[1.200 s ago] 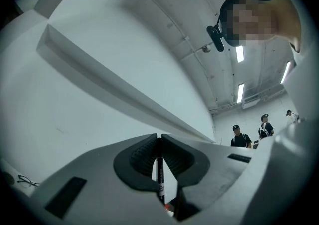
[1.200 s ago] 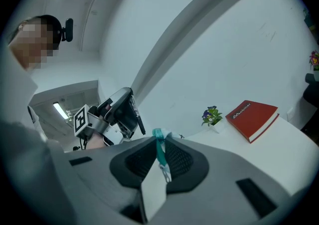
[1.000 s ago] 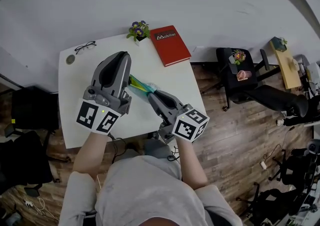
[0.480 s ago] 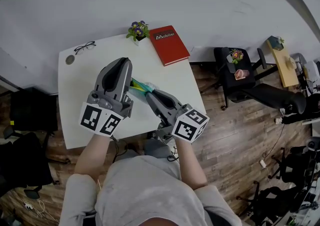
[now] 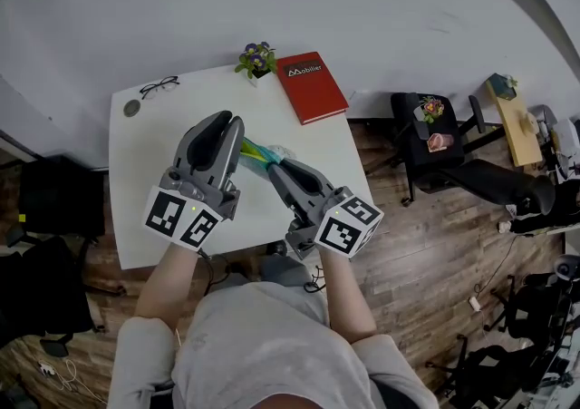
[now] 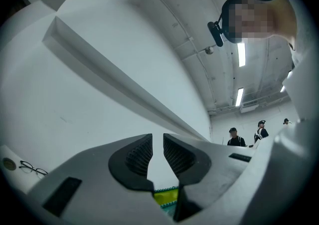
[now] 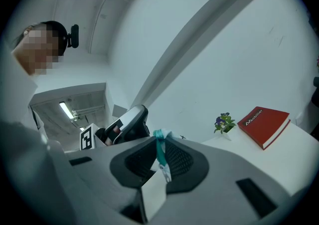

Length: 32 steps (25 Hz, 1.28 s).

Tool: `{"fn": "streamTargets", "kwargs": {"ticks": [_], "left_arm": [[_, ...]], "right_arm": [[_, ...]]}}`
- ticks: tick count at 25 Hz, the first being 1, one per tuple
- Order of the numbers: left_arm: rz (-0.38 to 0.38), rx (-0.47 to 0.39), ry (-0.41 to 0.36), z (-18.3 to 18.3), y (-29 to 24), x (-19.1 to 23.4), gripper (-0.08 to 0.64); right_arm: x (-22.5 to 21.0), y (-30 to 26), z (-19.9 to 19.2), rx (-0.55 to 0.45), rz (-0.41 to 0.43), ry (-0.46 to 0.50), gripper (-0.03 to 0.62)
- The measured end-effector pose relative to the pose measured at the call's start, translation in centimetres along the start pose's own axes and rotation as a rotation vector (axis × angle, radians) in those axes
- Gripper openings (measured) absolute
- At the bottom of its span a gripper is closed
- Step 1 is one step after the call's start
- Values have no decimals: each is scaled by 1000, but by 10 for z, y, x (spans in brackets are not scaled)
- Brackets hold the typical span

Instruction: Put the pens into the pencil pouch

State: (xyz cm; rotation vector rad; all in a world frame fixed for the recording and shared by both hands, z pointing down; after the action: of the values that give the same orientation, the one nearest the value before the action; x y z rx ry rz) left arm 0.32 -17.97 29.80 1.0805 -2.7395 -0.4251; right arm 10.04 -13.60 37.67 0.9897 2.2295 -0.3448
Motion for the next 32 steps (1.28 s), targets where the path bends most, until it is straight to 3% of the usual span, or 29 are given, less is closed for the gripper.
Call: {"fn": "streamTargets", "kwargs": {"ticks": [5,17,32], "left_arm": [[67,41,-37,-1,7,15,49],[223,161,-158,-2,36,47,48],[323,239,-251,1,62,61,49]], "right_arm": [[-4,-6,6,-4,-23,48,67],[-8,-26,36,-19,-182,335,67],[7,-27,69,-85,-299,613,67]]}}
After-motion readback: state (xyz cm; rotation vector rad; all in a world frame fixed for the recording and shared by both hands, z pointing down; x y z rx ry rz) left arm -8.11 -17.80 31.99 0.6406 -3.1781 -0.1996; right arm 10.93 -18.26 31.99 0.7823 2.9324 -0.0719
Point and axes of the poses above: the fingertips, and each gripper's own axes: y backward along the fingers, x to its left, z out of its top, the point moved 2 cm from there along y, backward along the fingers, and after that the axes turned 9 degrees about -y, right-handed, at the moved point
